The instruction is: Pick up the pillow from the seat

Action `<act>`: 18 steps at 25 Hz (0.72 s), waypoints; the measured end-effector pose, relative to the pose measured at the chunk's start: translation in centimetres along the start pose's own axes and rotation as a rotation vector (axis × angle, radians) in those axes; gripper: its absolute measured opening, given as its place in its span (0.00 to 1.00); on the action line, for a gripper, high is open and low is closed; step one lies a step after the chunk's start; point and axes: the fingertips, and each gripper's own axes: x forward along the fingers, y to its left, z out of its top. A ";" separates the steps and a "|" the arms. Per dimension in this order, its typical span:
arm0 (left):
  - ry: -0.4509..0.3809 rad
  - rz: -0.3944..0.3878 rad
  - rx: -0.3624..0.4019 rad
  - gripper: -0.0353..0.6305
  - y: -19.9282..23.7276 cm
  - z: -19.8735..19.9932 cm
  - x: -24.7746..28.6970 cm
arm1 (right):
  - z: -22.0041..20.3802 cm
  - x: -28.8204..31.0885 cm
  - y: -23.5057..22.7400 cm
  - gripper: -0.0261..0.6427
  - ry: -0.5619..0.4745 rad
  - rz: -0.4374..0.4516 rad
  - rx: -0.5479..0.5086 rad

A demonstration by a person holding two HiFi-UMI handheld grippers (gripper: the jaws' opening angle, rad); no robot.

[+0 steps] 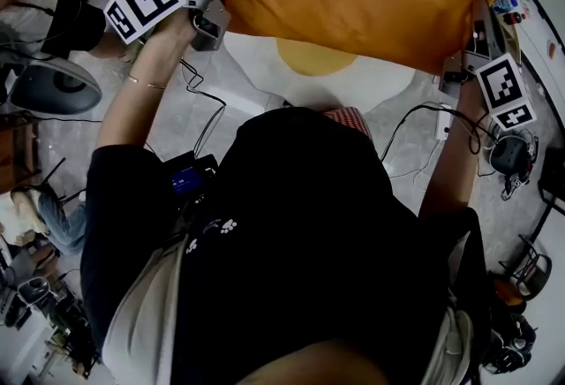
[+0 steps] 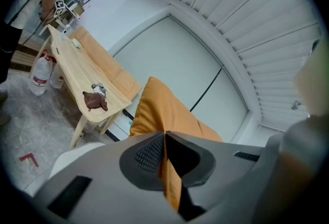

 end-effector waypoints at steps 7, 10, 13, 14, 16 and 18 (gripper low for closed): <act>-0.005 -0.002 0.001 0.08 -0.2 0.1 -0.1 | 0.2 -0.1 0.1 0.11 -0.009 0.003 -0.002; -0.003 -0.001 0.001 0.08 -0.3 0.1 -0.1 | 0.2 -0.2 0.0 0.11 -0.008 0.002 0.003; 0.001 -0.003 -0.001 0.08 -0.4 0.1 -0.1 | 0.1 -0.2 -0.1 0.11 -0.006 0.001 0.008; 0.002 -0.003 -0.002 0.08 -0.4 0.1 -0.1 | 0.1 -0.3 -0.2 0.11 -0.005 0.001 0.009; 0.004 -0.003 -0.006 0.08 -0.4 0.1 -0.1 | 0.1 -0.2 -0.2 0.11 -0.003 0.001 0.010; 0.003 -0.002 -0.008 0.08 -0.4 0.0 -0.1 | 0.1 -0.2 -0.2 0.11 0.000 0.002 0.010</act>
